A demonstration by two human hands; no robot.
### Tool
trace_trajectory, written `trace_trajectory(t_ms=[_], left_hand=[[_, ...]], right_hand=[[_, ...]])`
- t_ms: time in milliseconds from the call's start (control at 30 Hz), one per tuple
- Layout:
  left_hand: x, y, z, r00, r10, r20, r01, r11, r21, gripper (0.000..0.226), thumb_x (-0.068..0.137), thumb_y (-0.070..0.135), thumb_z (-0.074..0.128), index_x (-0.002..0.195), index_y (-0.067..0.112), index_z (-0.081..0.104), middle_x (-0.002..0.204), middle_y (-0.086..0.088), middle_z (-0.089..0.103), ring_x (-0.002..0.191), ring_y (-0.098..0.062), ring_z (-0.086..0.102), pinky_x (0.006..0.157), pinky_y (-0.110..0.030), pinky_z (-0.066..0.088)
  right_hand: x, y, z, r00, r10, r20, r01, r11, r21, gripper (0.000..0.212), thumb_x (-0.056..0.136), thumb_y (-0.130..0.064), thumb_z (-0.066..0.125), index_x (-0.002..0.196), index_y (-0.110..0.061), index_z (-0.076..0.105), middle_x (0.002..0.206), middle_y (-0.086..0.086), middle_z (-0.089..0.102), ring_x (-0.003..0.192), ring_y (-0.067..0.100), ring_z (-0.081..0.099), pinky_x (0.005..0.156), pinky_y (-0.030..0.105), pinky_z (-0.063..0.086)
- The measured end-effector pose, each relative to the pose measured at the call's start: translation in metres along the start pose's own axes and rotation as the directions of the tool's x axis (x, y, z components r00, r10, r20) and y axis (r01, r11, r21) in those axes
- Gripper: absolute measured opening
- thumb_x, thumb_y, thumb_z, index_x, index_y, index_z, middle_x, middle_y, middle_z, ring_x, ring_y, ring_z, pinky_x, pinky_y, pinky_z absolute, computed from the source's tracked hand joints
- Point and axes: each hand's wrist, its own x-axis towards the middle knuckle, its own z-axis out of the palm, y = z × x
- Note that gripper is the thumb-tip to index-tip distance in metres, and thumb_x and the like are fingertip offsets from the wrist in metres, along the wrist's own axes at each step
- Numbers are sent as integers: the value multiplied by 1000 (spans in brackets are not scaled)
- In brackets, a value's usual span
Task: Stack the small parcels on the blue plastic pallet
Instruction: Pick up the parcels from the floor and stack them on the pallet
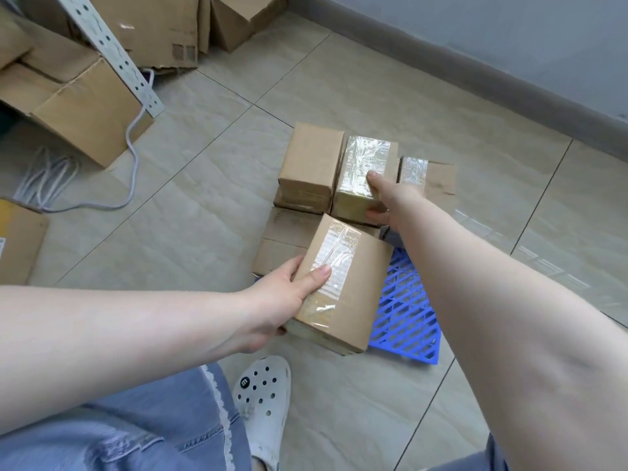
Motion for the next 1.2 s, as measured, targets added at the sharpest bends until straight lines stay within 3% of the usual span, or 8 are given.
trace_trajectory(t_ms=[133,367,533,667,767,867,1067,1200], left_hand=[[2,-1,3,1000,-1,9,1,1000,16,42,88,57,58,128,46,51,112,14,71,101,-19,66,87,-40,43],[11,5,13,998,7,57,-8,1000,25,81,73,66,65,145,40,36,130,8,63,105,-17,62,82,-33,44],[18,19,20,998,55,23,-55,998,1,68,85,55,63,145,33,38,125,5,66,96,-17,68,68,-25,52],[23,34,37,995,99,16,-99,995,23,74,78,66,60,143,38,37,126,11,65,100,-18,66,75,-29,50],[27,41,68,984,178,19,-179,983,44,55,92,50,56,142,33,40,131,10,61,98,-12,62,63,-21,46],[39,31,108,977,214,21,-215,974,74,75,77,66,63,142,38,39,133,5,60,114,-17,61,93,-35,51],[59,-6,167,972,-76,-222,99,991,95,83,81,69,53,140,12,39,140,-11,48,128,-34,47,109,-46,37],[63,-21,182,926,-305,-222,237,928,-289,63,85,65,53,115,9,53,108,-4,62,90,-23,60,77,-29,48]], right_hand=[[5,-2,7,999,-20,-39,22,999,46,60,77,-42,79,116,-10,47,120,5,48,95,31,63,56,34,60],[9,2,4,998,-58,-5,56,988,-141,71,78,-62,68,120,-6,55,90,4,56,73,31,65,77,48,60],[-10,10,-30,999,-52,7,52,985,-165,87,73,-77,59,132,-13,50,116,6,60,85,24,65,56,28,49],[-37,50,-84,998,-59,-29,59,998,1,95,62,-82,61,129,-15,56,115,3,65,99,22,63,71,32,51],[-60,95,-112,981,34,191,-56,992,109,69,75,-72,60,119,-20,62,105,3,68,99,22,65,84,39,54],[-67,120,-128,949,42,314,-133,953,273,60,73,-64,66,116,-23,67,113,5,73,109,26,67,101,48,48],[-48,132,-139,980,89,178,-127,968,214,43,80,-51,69,100,-13,69,91,5,76,85,22,72,79,36,57],[-35,150,-133,986,113,121,-137,968,211,37,83,-49,69,89,-13,65,89,6,73,80,23,69,77,36,56]])
